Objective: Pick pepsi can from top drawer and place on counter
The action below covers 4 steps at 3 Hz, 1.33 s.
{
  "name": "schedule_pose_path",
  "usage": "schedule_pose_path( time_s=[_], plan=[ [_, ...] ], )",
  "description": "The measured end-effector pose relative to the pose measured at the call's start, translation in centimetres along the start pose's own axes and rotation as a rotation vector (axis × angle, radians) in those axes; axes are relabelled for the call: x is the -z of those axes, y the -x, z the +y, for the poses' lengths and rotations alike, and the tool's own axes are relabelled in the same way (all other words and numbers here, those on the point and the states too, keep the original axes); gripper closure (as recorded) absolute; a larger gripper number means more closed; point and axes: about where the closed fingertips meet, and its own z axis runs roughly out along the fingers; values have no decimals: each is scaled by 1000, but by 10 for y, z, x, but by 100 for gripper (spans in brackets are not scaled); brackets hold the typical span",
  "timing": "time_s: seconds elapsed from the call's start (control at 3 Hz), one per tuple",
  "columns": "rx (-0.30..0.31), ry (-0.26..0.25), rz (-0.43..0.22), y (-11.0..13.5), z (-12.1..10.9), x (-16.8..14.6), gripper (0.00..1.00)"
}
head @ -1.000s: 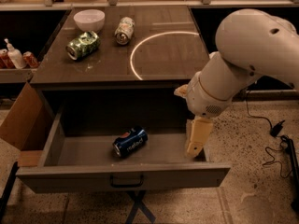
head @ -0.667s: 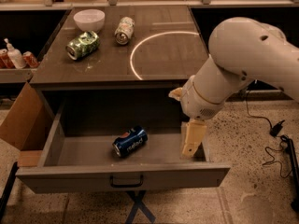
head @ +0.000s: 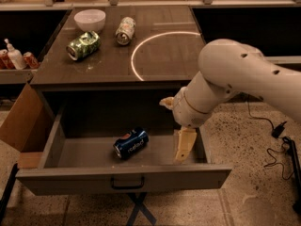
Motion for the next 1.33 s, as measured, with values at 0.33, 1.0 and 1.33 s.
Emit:
schedule_pose_path(
  time_s=[0.33,1.0,1.33],
  plan=[
    [49,22,-42,-1,-12,-23,0],
    [84,28,-70,-3,-26,-34,0],
    [128,31,-63,-1,-33,-41,0]
  ],
)
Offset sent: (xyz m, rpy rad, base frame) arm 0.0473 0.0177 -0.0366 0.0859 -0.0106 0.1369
